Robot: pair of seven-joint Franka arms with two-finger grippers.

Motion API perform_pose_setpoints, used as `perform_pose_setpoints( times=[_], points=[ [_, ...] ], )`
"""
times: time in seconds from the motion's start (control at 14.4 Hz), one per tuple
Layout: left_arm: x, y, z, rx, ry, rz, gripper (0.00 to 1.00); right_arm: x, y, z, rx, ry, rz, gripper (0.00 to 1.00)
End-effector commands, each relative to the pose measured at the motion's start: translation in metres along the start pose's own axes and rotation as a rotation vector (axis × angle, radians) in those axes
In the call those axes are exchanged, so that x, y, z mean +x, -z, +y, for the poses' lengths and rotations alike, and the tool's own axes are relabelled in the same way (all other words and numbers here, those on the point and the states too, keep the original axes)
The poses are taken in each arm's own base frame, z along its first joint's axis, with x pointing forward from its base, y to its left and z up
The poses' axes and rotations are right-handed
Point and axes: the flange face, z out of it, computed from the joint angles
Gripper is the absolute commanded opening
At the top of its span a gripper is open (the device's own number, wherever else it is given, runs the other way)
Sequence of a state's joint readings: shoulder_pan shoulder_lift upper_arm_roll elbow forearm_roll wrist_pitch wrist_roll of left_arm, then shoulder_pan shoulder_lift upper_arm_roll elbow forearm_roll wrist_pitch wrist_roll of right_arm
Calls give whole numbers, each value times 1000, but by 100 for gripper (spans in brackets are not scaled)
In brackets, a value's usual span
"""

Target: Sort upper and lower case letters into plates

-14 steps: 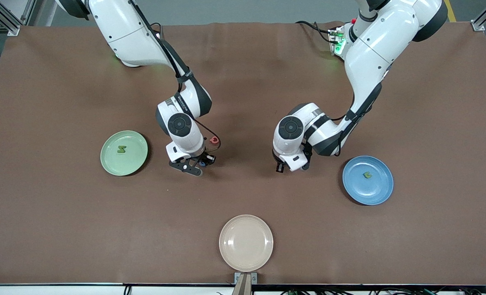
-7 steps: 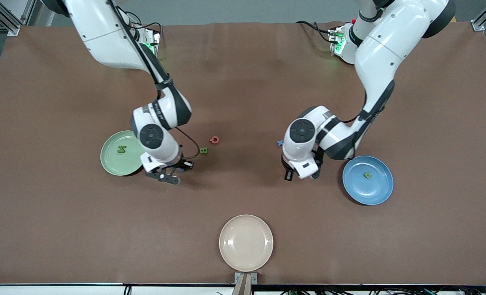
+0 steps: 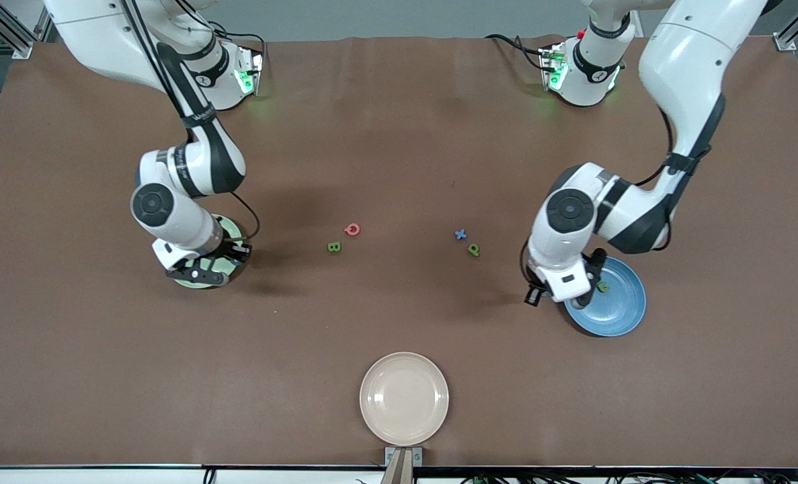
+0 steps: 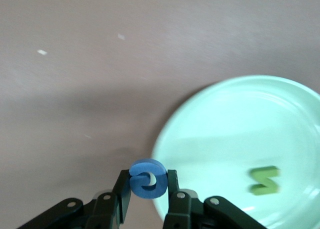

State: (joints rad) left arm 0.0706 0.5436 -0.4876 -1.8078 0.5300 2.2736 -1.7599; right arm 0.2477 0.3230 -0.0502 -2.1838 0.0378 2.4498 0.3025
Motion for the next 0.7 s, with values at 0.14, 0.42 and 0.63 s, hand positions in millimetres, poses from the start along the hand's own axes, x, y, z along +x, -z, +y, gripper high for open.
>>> perform_pose_setpoints(
  times=[0.14,0.42,0.63],
  points=[
    [55,-19,-53,71,-96,5,0,-40,-25,41,10,24,34,0],
    [84,-40,-80,76,-108,-26,0,-50,-39,44,8,23,31,1],
    [107,-54,-99,58,-123,-45,0,-50,-42,44,5,21,24,10]
  ],
)
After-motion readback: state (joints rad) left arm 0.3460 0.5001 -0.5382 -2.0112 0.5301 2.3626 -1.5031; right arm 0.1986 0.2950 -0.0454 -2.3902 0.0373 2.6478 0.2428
